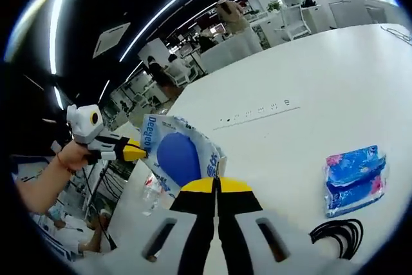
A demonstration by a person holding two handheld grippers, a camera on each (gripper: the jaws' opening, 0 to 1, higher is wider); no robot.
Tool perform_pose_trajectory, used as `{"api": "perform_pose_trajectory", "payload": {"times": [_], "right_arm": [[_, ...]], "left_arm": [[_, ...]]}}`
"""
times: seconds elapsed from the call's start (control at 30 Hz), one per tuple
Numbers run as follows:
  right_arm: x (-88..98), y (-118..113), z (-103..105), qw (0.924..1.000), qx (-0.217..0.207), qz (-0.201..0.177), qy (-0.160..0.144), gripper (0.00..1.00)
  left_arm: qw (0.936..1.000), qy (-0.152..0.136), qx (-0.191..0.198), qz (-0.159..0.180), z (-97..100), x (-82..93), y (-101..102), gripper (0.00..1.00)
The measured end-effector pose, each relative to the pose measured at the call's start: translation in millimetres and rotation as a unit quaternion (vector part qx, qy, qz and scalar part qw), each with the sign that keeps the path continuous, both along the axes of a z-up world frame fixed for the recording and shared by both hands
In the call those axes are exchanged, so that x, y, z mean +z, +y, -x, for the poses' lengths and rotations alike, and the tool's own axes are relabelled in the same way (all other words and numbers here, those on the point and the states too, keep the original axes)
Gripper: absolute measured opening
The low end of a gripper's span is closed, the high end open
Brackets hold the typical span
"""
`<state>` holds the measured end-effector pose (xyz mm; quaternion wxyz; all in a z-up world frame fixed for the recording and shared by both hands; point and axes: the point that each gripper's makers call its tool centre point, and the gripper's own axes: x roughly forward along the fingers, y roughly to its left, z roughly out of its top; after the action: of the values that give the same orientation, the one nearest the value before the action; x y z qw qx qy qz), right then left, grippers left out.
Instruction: Arrange the tabletop items into an orderly group along one side of the table until the central work area is clear of visible clutter.
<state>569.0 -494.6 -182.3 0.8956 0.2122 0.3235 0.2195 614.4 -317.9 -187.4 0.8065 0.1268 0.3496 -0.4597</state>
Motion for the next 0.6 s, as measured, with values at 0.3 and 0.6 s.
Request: {"api": "perform_pose_trajectory", "payload": {"times": [0.3, 0.6], "right_arm": [[15.8, -27.5, -7.3, 0.9997, 0.012, 0.02, -0.006, 0.0], [12.7, -45.3, -7.5, 0.9992, 0.028, 0.029, 0.004, 0.0]], "left_arm": [[0.9994, 0.007, 0.018, 0.028, 13.4, 8.3, -25.0, 0.0], [0.9982, 0.021, 0.037, 0.042, 27.2, 3.6, -41.1, 0.0]]}}
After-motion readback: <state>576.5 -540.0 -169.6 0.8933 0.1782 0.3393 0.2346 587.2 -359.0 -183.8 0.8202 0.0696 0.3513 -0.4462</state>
